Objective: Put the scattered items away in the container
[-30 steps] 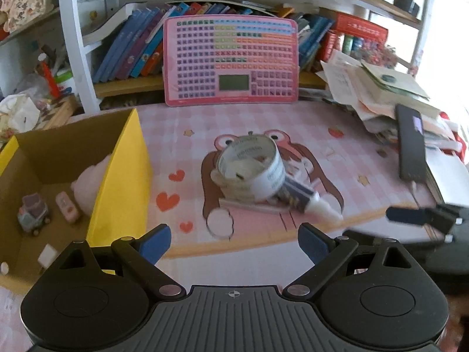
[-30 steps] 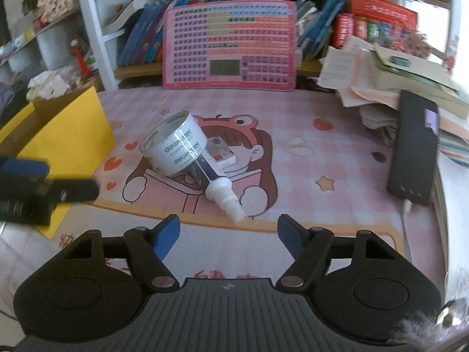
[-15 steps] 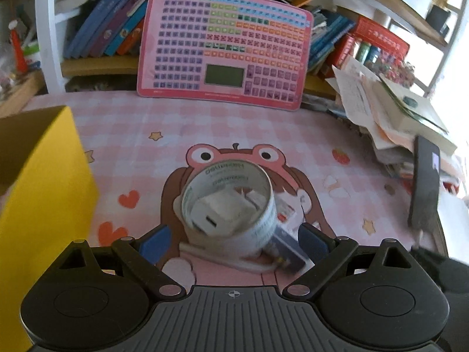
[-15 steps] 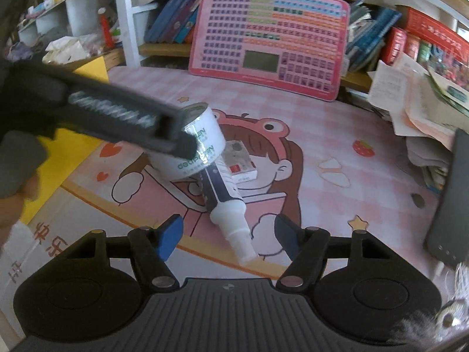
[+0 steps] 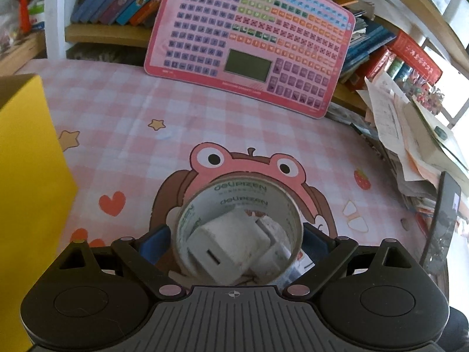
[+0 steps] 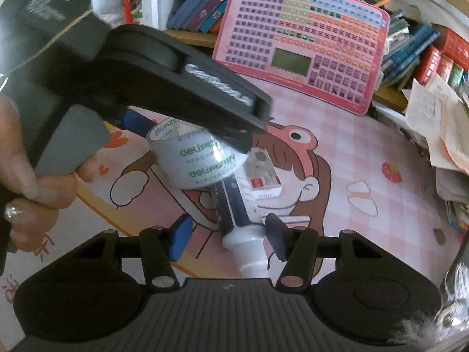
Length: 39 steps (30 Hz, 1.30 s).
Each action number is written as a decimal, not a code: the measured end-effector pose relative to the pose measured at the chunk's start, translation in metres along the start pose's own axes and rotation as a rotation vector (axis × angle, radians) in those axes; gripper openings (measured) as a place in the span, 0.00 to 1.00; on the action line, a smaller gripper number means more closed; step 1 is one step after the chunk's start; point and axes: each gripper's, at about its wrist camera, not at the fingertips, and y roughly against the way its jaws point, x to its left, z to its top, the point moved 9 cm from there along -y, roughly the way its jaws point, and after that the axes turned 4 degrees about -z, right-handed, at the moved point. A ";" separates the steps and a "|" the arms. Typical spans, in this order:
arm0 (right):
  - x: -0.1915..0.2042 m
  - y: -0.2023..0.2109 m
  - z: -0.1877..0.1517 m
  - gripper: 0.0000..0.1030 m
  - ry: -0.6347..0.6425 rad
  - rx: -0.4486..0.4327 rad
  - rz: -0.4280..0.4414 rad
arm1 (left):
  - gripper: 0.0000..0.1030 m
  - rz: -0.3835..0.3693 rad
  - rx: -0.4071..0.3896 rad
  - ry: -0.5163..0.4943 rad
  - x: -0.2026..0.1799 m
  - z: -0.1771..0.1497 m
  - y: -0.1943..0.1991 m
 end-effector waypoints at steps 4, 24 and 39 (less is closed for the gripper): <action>-0.002 -0.005 0.005 0.45 0.018 0.006 -0.006 | 0.93 0.011 0.021 -0.005 -0.002 -0.001 -0.008; 0.016 0.026 -0.028 0.30 -0.079 0.053 0.022 | 0.85 -0.030 -0.064 -0.090 -0.017 -0.016 0.064; 0.036 0.063 -0.077 0.30 -0.132 0.115 0.020 | 0.85 -0.079 -0.073 -0.088 -0.022 -0.068 0.146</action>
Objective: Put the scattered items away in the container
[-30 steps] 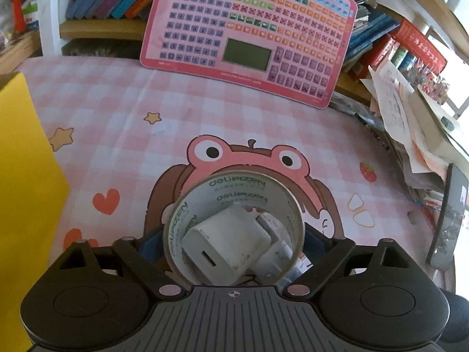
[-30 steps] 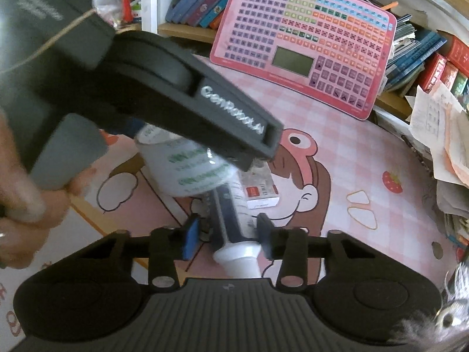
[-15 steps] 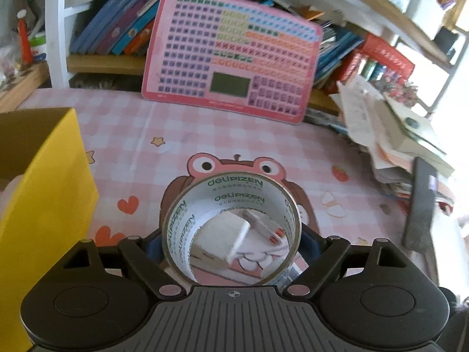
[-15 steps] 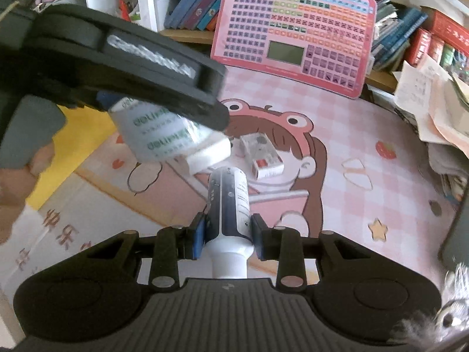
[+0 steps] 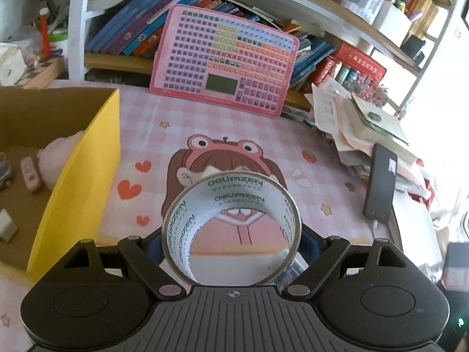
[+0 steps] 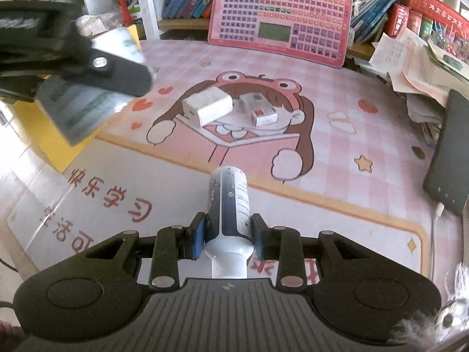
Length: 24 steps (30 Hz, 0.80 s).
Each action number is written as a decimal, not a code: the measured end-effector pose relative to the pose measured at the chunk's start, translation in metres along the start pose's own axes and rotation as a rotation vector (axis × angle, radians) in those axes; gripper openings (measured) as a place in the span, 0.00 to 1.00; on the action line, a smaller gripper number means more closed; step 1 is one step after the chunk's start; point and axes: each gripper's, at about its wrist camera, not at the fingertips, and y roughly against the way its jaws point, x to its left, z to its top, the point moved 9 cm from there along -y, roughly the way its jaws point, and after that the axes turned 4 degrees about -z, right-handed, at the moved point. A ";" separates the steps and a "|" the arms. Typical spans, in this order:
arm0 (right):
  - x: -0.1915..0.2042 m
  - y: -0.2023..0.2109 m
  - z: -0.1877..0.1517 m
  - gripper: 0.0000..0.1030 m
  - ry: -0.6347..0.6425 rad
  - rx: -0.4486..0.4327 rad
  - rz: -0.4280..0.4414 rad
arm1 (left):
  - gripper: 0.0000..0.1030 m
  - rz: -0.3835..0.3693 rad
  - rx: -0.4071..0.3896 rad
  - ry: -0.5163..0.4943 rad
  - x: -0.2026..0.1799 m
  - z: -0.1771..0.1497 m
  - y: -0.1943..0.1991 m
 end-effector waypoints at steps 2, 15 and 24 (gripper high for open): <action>0.002 0.001 -0.005 0.30 0.000 0.007 -0.006 | 0.85 -0.002 0.005 -0.001 -0.002 -0.006 0.009; 0.008 -0.009 -0.004 0.30 0.005 0.018 -0.026 | 0.85 0.009 -0.025 0.038 0.004 -0.037 0.060; 0.012 0.008 -0.009 0.29 -0.019 0.016 -0.031 | 0.85 0.011 -0.024 0.046 0.015 -0.050 0.073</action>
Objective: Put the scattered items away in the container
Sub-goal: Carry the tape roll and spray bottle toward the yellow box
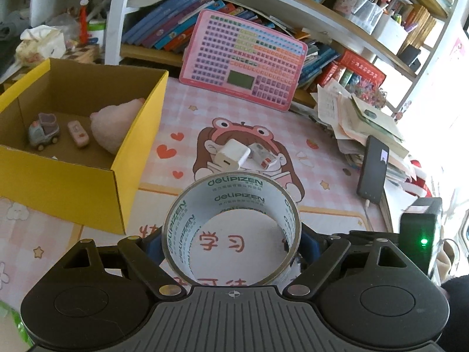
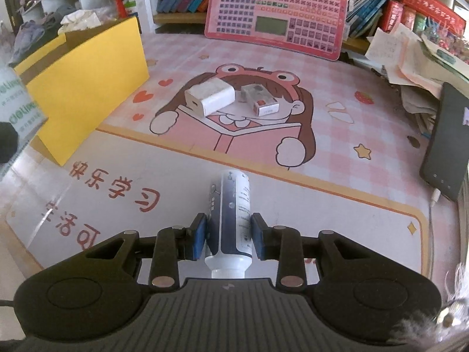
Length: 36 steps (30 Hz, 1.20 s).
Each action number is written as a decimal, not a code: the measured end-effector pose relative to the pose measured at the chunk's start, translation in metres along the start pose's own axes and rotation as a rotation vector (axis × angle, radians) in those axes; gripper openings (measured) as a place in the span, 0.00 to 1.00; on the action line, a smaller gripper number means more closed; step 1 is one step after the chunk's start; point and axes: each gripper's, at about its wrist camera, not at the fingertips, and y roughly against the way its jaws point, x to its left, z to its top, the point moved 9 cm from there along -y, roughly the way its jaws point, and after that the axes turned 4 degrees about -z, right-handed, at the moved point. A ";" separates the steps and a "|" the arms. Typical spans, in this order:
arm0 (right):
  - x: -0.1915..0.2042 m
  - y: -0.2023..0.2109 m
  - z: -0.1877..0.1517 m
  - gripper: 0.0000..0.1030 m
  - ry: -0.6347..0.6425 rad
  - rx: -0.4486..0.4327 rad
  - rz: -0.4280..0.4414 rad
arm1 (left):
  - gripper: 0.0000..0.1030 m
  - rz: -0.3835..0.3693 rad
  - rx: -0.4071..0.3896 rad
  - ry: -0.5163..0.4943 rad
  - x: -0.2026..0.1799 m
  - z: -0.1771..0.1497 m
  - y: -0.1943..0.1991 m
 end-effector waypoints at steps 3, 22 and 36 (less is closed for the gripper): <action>0.004 0.011 -0.001 0.29 -0.007 -0.007 -0.001 | 0.85 -0.018 -0.002 -0.010 0.002 -0.002 0.004; 0.093 0.075 -0.037 0.30 -0.112 -0.039 -0.082 | 0.85 -0.091 0.013 -0.167 0.059 -0.029 0.060; 0.176 0.105 -0.058 0.30 -0.125 -0.071 -0.118 | 0.85 -0.080 0.004 -0.273 0.110 -0.050 0.113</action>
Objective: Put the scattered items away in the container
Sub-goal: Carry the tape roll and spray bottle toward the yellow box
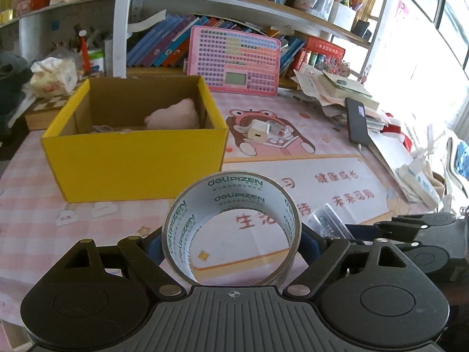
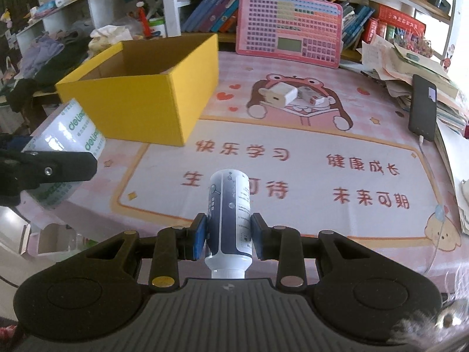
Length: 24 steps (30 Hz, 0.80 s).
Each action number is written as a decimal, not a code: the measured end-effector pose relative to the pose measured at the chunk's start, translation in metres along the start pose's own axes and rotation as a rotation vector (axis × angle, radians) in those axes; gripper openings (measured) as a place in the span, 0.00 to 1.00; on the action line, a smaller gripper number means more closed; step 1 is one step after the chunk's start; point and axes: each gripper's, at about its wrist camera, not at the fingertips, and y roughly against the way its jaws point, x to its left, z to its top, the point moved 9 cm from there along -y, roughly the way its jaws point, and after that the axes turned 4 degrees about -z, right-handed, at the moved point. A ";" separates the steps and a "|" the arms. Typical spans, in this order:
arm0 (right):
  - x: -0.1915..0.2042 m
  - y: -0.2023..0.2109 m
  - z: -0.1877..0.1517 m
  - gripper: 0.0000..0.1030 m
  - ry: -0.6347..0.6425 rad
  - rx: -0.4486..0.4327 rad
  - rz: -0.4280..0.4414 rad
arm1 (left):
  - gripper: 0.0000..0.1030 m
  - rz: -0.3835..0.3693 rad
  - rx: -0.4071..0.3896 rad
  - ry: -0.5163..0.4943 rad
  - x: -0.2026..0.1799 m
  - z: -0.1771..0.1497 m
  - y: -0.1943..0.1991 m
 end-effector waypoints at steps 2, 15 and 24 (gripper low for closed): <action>0.009 0.004 -0.001 0.30 0.005 -0.002 0.001 | 0.85 0.009 -0.001 -0.014 0.005 -0.004 0.006; 0.064 0.017 -0.004 0.30 0.066 -0.001 0.030 | 0.85 0.042 0.001 -0.023 0.037 -0.027 0.030; 0.095 0.012 -0.002 0.30 0.116 0.009 0.066 | 0.85 0.074 0.001 0.021 0.065 -0.036 0.042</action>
